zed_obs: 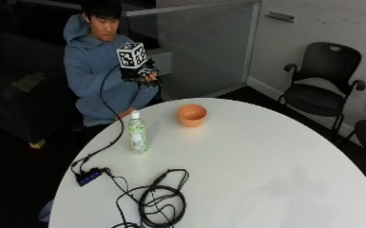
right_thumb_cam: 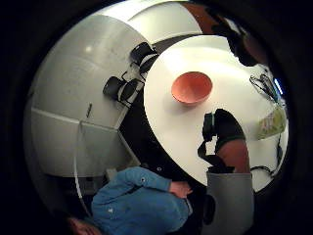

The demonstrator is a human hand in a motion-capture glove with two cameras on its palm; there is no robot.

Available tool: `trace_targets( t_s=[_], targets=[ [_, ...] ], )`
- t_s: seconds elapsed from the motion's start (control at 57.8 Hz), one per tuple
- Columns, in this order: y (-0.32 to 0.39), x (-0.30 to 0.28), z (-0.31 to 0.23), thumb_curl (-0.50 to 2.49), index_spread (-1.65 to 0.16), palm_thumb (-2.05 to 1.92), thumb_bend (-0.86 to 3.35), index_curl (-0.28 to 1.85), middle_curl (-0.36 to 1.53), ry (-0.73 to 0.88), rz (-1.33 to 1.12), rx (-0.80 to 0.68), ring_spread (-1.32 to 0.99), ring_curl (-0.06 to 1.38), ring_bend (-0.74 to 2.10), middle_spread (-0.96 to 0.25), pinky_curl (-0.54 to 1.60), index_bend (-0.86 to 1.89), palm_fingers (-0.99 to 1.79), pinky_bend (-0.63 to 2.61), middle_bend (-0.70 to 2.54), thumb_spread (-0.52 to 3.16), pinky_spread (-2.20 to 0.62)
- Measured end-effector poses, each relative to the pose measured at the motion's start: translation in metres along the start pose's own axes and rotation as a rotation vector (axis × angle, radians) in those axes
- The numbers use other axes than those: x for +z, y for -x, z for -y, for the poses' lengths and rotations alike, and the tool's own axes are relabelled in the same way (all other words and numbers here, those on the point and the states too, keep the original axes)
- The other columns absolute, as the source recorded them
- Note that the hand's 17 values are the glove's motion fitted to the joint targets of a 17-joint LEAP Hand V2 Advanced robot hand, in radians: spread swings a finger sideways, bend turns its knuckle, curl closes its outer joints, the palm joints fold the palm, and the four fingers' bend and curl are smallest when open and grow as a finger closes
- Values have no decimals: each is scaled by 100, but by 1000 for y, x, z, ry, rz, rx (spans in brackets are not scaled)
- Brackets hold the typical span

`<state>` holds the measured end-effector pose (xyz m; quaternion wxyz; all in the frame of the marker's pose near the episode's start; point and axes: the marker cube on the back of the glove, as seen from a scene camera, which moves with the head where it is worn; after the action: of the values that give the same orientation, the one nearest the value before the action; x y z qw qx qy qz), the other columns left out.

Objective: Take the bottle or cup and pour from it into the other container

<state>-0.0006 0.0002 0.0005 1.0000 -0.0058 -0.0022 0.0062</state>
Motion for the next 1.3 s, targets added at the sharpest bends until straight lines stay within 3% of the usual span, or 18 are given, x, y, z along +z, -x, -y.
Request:
trace_targets(
  t_s=[0.138,0.312,0.675,1.004,1.298],
  targets=[
    [-6,1,7,22,-14,71,39,24,15,-1,3,15,7,16,27,3,16,32,68,38,22,65,13],
    [-4,1,3,30,-21,76,31,30,16,-27,-1,15,11,21,27,3,22,25,52,46,11,84,17],
    [-41,-18,-13,39,-36,75,10,31,18,-76,-39,49,17,25,31,-1,24,17,24,49,15,97,21],
    [-92,-31,-36,43,-39,75,-2,32,20,-127,-25,131,18,27,36,-2,26,18,18,52,16,101,22],
    [-151,-38,-48,44,-39,73,-3,32,23,-199,146,199,18,28,37,-2,26,18,19,52,17,103,23]
  ],
)
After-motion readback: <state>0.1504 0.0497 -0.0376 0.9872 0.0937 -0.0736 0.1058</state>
